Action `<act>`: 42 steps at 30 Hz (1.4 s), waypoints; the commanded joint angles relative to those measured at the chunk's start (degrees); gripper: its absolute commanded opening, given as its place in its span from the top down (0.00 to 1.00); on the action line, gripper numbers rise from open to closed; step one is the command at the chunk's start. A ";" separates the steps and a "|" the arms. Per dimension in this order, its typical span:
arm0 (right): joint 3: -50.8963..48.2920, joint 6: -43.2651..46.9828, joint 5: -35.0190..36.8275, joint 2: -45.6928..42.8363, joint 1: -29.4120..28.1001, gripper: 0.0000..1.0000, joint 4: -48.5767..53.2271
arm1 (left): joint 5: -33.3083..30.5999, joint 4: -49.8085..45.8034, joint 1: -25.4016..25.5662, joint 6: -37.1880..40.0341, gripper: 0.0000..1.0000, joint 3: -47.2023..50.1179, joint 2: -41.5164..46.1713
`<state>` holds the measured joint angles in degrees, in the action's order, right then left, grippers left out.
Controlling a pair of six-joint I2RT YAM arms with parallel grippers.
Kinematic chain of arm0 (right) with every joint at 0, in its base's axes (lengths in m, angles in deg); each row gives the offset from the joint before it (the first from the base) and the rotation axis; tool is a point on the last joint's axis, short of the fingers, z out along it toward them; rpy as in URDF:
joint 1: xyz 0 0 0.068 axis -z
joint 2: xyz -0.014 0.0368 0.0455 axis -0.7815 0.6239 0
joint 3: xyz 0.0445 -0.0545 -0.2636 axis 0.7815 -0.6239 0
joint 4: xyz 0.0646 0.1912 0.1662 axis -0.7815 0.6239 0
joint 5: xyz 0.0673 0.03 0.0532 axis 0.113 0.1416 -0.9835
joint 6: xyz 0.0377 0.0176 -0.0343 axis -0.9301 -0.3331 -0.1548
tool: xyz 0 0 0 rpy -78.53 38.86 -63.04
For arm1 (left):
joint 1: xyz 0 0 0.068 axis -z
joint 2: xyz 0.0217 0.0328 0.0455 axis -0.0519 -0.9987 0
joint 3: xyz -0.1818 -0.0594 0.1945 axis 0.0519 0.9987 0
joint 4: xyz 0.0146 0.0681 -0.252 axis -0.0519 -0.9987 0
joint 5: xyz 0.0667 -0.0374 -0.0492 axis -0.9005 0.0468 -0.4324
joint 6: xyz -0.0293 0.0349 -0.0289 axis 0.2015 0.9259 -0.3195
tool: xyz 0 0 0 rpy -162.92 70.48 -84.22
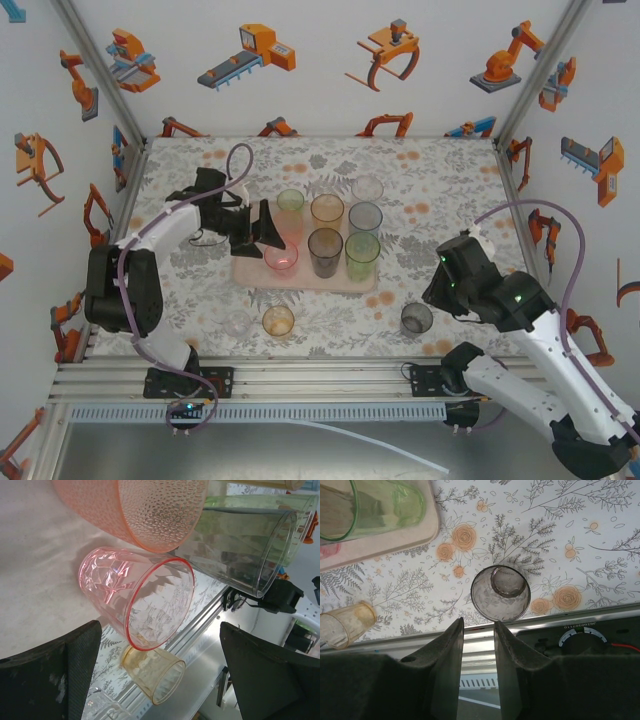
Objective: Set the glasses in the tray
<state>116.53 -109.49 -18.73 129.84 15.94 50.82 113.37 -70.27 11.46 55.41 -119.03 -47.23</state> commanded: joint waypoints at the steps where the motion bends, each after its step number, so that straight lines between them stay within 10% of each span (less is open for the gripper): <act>1: -0.47 -1.27 0.74 -0.24 -0.40 0.68 -0.60 | 2.98 0.27 0.30 -1.02 0.08 -1.88 -1.26; 20: -0.41 -0.94 0.04 1.99 -0.35 0.68 -1.89 | 4.53 0.28 2.23 -1.20 0.08 -3.07 -2.97; 42: 0.98 -0.61 1.20 9.70 -0.40 0.66 8.92 | -13.11 -21.69 -3.00 15.64 0.06 -16.45 12.53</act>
<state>117.69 -109.45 -18.32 140.59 15.94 57.14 101.74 -84.54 9.78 64.94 -132.64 -37.39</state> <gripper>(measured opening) 0.341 0.940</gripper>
